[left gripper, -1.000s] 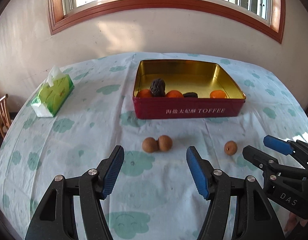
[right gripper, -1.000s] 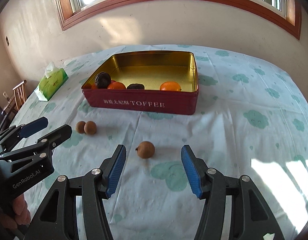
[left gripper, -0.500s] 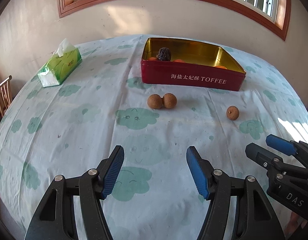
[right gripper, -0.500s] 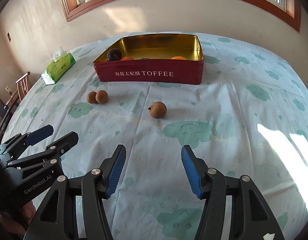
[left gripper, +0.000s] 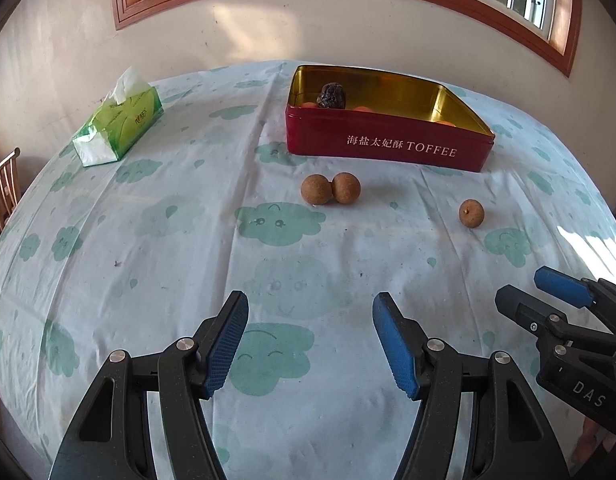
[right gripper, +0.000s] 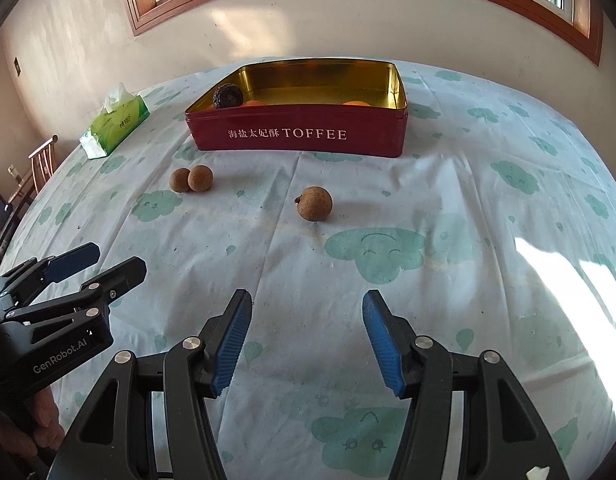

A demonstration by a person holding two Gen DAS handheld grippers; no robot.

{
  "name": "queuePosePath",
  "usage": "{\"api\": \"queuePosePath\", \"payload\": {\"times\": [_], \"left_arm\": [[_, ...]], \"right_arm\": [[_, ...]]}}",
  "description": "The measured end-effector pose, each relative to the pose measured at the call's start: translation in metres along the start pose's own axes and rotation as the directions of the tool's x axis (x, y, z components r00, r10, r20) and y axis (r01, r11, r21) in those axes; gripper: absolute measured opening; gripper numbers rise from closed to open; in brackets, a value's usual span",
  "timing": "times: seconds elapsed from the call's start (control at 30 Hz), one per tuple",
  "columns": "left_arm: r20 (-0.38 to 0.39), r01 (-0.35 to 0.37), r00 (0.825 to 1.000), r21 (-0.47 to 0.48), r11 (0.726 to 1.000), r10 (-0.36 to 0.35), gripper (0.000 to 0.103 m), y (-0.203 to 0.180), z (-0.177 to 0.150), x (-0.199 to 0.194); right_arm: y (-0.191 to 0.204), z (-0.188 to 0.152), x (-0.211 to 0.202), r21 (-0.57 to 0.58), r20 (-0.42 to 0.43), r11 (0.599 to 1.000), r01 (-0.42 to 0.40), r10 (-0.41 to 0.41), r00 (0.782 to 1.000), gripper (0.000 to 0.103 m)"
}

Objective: Organize fruits
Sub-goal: 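Lower right tool onto single longan and close on it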

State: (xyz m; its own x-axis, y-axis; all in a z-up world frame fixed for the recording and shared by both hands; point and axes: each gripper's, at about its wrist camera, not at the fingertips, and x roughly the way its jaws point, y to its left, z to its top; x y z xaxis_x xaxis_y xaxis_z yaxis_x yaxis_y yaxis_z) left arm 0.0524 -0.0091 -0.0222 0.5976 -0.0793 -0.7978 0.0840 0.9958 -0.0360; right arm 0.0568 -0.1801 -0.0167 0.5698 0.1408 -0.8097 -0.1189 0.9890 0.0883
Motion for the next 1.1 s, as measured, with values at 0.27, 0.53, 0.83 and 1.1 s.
{"api": "queuePosePath", "payload": {"times": [0.27, 0.53, 0.83, 1.1], "left_arm": [[-0.020, 0.012, 1.000, -0.015, 1.000, -0.013, 0.066, 0.003, 0.003, 0.009], [-0.007, -0.004, 1.000, 0.005, 1.000, 0.004, 0.066, 0.002, 0.017, 0.014], [-0.001, 0.005, 1.000, 0.025, 1.000, -0.005, 0.066, 0.000, 0.035, 0.029], [0.000, 0.007, 1.000, 0.037, 0.999, -0.007, 0.066, -0.002, 0.047, 0.042]], "right_arm": [[-0.002, 0.007, 0.008, -0.003, -0.012, 1.000, -0.007, 0.007, 1.000, 0.055], [-0.005, 0.020, 0.017, -0.014, -0.016, 1.000, 0.006, -0.006, 1.000, 0.054], [-0.005, 0.038, 0.032, -0.036, -0.014, 0.999, 0.009, -0.009, 1.000, 0.051], [-0.008, 0.051, 0.050, -0.046, -0.030, 0.999, 0.012, -0.014, 0.999, 0.044]]}}
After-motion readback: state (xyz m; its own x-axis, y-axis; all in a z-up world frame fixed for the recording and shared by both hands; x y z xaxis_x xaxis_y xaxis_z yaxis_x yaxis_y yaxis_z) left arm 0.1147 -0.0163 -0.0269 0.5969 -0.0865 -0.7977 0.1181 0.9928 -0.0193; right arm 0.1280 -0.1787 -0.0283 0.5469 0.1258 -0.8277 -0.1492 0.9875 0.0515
